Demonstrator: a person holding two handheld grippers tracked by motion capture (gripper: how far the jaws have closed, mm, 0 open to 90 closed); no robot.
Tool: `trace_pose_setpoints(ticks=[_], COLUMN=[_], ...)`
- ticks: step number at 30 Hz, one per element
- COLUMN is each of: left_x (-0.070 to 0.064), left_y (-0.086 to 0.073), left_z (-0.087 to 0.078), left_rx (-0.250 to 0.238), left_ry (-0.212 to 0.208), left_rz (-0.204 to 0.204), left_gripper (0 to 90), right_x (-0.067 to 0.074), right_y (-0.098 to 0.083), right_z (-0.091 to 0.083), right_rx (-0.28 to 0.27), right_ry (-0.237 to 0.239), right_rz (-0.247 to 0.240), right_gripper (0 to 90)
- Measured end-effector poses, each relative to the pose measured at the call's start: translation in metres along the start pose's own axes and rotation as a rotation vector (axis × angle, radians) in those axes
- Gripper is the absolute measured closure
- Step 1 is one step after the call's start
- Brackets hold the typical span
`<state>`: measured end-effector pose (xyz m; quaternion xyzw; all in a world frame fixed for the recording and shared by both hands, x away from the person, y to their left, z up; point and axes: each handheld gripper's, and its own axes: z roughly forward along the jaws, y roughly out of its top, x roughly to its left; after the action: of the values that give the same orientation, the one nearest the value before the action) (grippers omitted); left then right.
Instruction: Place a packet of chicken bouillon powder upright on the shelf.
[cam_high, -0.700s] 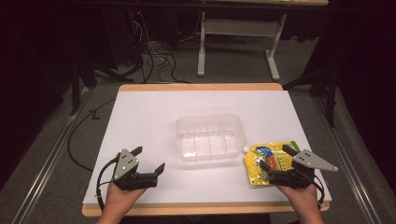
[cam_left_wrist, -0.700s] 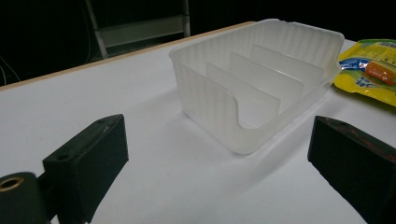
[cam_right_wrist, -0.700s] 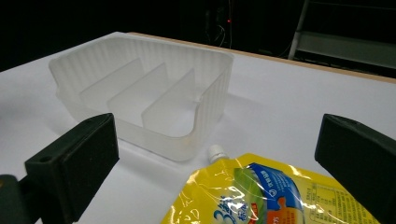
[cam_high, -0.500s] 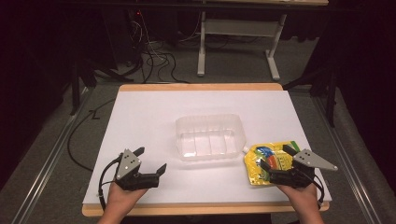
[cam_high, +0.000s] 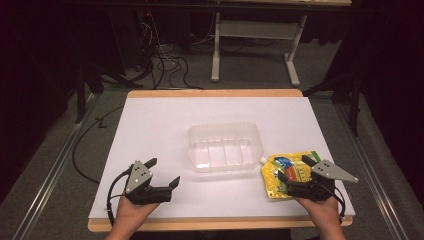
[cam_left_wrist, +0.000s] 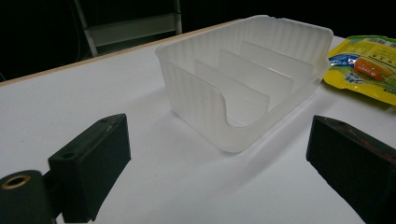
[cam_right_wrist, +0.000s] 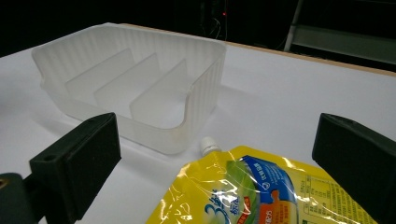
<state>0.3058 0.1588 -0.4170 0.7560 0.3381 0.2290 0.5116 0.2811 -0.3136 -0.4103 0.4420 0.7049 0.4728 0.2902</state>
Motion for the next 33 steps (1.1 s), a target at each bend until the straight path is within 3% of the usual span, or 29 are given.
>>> trace_pose_setpoints(ticks=[5, 7, 11, 18, 26, 30, 33], left_x=[-0.002, -0.007, -0.01, -0.014, -0.011, -0.011, -0.011], left_y=[0.0, 0.001, 0.003, 0.009, 0.007, 0.007, 0.006], left_z=[0.002, 0.005, 0.012, 0.022, 0.025, 0.025, 0.024], left_rx=[-0.014, -0.017, -0.006, 0.007, 0.014, 0.015, 0.015], left_ry=[-0.014, -0.007, -0.038, -0.079, -0.06, -0.062, -0.065], left_rz=[0.008, 0.029, 0.018, -0.007, -0.019, -0.024, -0.027], left_gripper=[10.5, 10.8, 6.8, 3.7, 4.2, 4.3, 4.3], right_x=[0.003, 0.006, 0.009, 0.025, 0.029, 0.033, 0.037], right_y=[-0.002, -0.008, -0.016, -0.036, -0.047, -0.049, -0.053], right_z=[-0.001, 0.0, 0.003, 0.019, 0.031, 0.034, 0.04], right_rx=[0.013, 0.043, 0.087, 0.228, 0.318, 0.339, 0.375], right_ry=[0.006, 0.012, 0.026, 0.028, 0.014, 0.013, -0.005], right_rz=[-0.01, -0.018, -0.026, -0.048, -0.083, -0.1, -0.139], right_gripper=[2.5, 4.1, 4.5, 2.0, 0.0, 0.0, 0.0])
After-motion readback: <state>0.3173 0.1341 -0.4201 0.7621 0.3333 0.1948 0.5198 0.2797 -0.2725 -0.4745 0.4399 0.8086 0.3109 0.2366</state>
